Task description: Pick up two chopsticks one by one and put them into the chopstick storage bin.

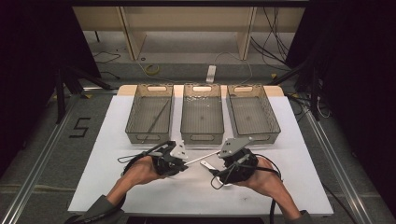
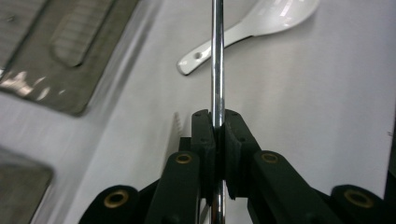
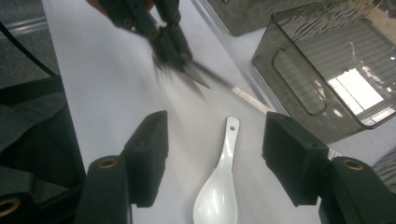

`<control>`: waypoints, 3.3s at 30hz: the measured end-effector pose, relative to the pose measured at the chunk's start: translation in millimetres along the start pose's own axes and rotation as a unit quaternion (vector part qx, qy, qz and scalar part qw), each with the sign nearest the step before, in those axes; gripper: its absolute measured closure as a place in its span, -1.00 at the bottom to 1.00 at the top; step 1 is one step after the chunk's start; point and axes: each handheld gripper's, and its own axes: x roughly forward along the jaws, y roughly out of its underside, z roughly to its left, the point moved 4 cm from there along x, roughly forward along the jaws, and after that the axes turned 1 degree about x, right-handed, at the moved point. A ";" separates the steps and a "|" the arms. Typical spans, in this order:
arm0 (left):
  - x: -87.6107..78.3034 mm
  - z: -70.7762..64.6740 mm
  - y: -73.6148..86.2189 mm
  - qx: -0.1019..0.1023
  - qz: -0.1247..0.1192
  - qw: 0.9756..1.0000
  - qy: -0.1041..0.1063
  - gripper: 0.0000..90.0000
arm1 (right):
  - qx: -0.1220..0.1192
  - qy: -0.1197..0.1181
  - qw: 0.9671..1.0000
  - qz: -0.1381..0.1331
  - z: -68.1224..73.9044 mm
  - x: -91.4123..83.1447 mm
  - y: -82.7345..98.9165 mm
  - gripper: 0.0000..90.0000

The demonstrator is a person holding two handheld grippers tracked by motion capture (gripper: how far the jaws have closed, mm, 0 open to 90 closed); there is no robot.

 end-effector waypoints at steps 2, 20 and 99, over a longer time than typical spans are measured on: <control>-3.7 6.0 2.1 -0.022 -0.004 1.000 -0.005 0.86 | 0.007 0.001 1.000 -0.003 -0.3 1.8 2.2 -0.12; -27.4 37.1 14.7 -0.123 -0.041 0.990 -0.047 0.86 | 0.079 0.016 0.996 -0.042 -12.1 26.6 19.9 -0.26; -34.5 188.0 71.3 -0.330 -0.069 0.925 -0.174 0.85 | 0.148 -0.004 0.988 -0.048 -23.3 43.9 34.7 -0.38</control>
